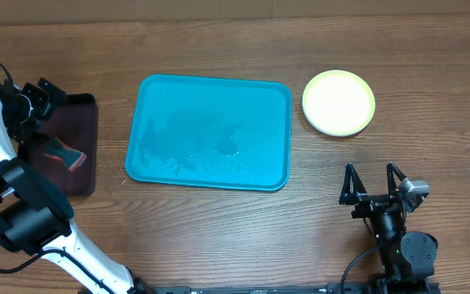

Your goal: Clean dirty plates on tray and stack at the side

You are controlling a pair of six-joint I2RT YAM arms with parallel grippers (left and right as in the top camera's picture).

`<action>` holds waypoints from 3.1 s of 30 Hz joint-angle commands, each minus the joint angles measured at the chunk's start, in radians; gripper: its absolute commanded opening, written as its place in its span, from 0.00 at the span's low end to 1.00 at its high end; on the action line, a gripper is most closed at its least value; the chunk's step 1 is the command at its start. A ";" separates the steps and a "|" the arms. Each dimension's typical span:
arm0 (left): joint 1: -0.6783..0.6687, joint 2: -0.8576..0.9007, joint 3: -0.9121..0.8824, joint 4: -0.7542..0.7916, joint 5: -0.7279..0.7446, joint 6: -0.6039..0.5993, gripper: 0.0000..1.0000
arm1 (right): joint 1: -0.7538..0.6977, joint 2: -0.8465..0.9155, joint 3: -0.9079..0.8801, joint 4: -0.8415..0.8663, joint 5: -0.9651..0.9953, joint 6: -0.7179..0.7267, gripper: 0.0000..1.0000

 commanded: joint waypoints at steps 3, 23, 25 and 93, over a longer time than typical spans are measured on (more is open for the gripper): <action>-0.005 -0.016 0.015 0.000 0.000 0.015 1.00 | 0.005 -0.010 -0.011 0.008 0.010 -0.007 1.00; -0.005 -0.016 0.015 0.000 0.000 0.015 1.00 | 0.005 -0.010 -0.011 0.008 0.010 -0.007 1.00; -0.005 -0.016 0.015 0.000 0.000 0.015 1.00 | 0.005 -0.010 -0.011 0.008 0.010 -0.007 1.00; -0.691 -0.977 -0.307 0.074 -0.591 0.139 1.00 | 0.005 -0.010 -0.011 0.008 0.010 -0.007 1.00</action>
